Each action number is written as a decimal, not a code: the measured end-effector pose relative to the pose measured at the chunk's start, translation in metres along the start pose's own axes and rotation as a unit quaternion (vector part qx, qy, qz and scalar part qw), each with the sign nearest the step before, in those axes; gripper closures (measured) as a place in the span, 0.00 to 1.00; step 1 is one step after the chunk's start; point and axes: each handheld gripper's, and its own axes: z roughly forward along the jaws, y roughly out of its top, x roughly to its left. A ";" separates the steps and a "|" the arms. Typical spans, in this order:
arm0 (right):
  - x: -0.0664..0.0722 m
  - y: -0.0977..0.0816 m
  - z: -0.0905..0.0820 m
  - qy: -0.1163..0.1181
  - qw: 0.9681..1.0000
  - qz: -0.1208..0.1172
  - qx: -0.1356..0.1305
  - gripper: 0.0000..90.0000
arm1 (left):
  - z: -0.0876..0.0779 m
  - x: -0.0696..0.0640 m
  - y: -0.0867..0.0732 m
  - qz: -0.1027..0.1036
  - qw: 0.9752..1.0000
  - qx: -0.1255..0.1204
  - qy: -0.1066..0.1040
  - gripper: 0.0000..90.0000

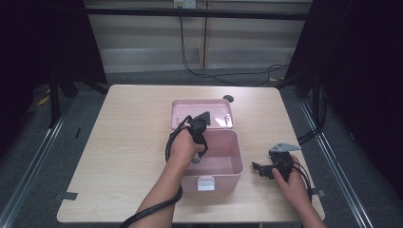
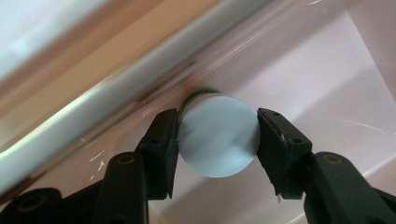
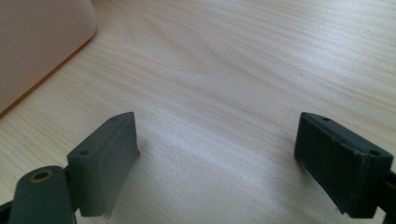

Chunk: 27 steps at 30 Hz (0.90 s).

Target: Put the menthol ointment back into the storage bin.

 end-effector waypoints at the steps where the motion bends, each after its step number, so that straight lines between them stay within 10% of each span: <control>1: 0.000 0.000 0.000 0.000 1.000 0.000 0.000 0.15 | 0.000 0.000 0.000 0.001 1.000 0.001 0.000 0.56; 27: 0.000 0.000 0.000 0.000 1.000 0.000 0.000 0.15 | -0.011 0.003 -0.002 -0.005 1.000 0.000 -0.011 0.48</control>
